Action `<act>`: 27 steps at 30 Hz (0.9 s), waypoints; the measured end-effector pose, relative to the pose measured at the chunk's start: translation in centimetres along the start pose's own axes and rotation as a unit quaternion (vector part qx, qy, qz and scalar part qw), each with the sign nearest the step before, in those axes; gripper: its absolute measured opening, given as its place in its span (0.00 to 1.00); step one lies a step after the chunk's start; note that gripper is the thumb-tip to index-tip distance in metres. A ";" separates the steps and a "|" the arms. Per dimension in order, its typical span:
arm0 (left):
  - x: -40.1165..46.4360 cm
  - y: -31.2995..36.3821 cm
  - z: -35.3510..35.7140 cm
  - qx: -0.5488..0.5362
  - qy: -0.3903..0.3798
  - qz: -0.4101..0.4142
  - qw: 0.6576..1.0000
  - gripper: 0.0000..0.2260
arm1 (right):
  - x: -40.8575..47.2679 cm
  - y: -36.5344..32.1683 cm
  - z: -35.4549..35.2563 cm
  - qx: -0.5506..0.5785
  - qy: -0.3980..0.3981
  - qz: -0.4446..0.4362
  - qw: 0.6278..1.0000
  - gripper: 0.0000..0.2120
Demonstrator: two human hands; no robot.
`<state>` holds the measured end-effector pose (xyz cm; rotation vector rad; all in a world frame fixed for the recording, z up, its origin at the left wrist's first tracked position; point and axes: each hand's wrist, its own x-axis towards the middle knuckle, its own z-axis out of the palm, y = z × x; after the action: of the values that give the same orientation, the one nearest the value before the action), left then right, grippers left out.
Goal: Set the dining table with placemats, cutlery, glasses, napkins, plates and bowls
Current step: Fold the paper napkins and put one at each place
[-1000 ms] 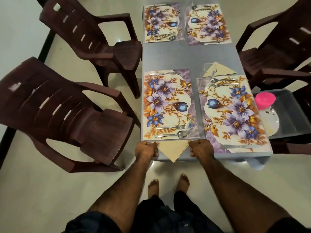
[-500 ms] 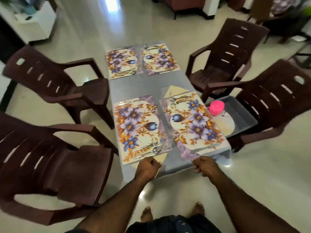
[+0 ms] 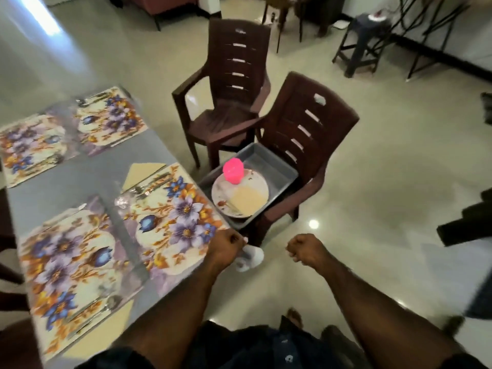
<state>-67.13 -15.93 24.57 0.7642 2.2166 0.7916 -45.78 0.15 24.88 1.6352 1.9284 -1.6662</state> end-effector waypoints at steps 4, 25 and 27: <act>4.9 4.5 2.7 -0.070 -0.009 -0.036 0.997 0.10 | 4.3 -1.2 -7.8 -0.028 0.018 -0.001 0.999 0.09; 31.1 0.4 6.3 0.021 -0.070 -0.270 0.960 0.14 | 38.2 -16.8 -5.5 -0.446 -0.147 -0.130 0.873 0.10; 32.8 -2.1 7.3 0.003 -0.054 -0.321 0.946 0.15 | 42.4 -16.7 -2.7 -0.470 -0.173 -0.142 0.854 0.15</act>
<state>-82.59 7.79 6.32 0.0535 2.1672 0.4028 -74.37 31.74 8.39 0.6482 2.2643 -0.7090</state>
